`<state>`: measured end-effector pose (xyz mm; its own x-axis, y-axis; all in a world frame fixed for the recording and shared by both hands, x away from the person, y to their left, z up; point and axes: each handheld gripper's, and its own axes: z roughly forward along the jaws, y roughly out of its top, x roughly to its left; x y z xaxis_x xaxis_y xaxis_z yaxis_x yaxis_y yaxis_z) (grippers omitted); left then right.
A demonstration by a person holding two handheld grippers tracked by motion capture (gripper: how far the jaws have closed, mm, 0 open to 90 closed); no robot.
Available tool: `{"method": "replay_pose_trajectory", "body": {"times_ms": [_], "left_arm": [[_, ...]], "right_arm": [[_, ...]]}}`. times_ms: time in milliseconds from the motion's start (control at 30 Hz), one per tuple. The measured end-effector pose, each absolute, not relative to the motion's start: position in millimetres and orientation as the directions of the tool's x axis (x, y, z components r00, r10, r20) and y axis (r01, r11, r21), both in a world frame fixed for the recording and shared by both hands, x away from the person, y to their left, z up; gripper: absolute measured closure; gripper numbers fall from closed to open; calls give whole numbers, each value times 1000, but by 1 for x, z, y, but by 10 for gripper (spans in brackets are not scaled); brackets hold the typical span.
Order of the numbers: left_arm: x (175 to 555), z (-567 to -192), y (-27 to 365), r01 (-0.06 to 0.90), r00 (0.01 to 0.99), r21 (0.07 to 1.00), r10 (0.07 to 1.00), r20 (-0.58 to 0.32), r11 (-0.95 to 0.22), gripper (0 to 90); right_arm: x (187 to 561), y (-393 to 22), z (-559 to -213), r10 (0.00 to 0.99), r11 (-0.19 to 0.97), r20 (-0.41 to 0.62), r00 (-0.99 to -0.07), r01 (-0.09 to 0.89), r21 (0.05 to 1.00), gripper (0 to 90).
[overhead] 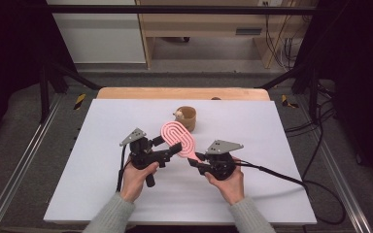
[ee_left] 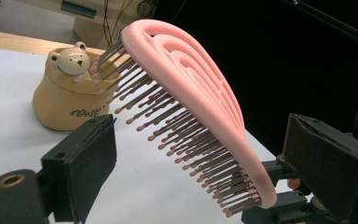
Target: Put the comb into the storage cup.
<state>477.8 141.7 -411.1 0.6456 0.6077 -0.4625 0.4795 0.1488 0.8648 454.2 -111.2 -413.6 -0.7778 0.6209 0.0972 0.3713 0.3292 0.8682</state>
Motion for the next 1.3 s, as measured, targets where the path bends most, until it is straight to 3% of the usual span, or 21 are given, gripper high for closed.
{"method": "replay_pose_trajectory", "body": {"times_ms": [1300], "left_arm": [[479, -414, 133, 527, 587, 811, 581, -564, 254, 462]], "right_arm": [[453, -110, -413, 609, 328, 94, -788, 358, 874, 697]]}}
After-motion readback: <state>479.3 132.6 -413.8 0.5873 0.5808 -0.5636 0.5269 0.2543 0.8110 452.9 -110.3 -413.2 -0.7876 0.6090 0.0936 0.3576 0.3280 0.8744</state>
